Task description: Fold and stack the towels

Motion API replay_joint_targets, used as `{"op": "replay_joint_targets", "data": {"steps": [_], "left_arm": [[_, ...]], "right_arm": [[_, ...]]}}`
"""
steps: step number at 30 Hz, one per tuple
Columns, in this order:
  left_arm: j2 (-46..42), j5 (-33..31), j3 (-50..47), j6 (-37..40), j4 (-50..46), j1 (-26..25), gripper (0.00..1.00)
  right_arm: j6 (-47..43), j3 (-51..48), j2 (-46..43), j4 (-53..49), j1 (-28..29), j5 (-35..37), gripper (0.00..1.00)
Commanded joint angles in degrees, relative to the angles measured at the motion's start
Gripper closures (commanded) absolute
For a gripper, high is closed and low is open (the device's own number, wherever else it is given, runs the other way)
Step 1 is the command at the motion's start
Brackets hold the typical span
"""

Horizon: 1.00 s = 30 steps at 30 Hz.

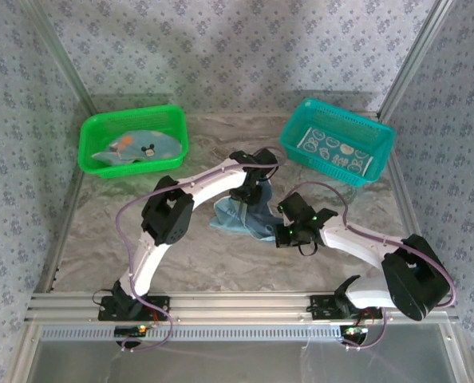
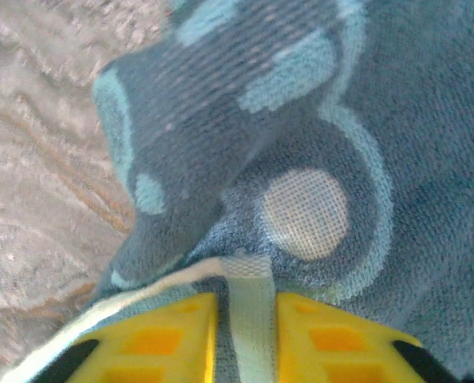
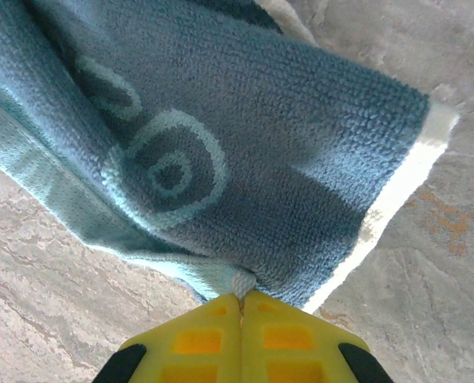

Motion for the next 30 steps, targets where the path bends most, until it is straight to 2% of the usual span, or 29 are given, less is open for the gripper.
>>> {"op": "replay_joint_targets", "data": {"steps": [1, 4, 7, 12, 19, 25, 30], "left_arm": [[0.39, -2.62, 2.21, -0.3, -2.66, -0.25, 0.86], [-1.17, -4.76, 2.25, -0.98, -3.14, -0.21, 1.0], [-3.99, -6.96, 1.98, -2.22, -3.78, 0.1, 1.0], [-13.84, -9.74, -1.17, -6.7, -2.97, 1.77, 1.0], [-28.67, -11.0, -4.09, -12.53, 0.79, 6.49, 1.0], [-37.38, -12.61, -3.0, -14.76, 8.04, 10.63, 1.0], [-36.41, -14.04, 5.08, -13.45, 7.94, 13.44, 1.0]], "right_arm": [[0.71, 0.09, -1.07, -0.12, -0.25, 1.06, 1.0], [0.65, 0.83, -1.3, -0.68, -0.25, 1.3, 1.0], [0.08, 3.02, -2.3, -2.57, -0.26, 2.45, 1.0], [-1.61, 9.87, -4.65, -7.63, -0.7, 5.16, 1.0], [-8.83, 24.89, -4.59, -10.55, -2.72, 10.83, 1.0], [-16.27, 37.5, -1.36, -3.93, -7.08, 11.99, 1.0], [-20.5, 48.17, 4.38, 3.91, -11.66, 10.02, 1.0]]}}
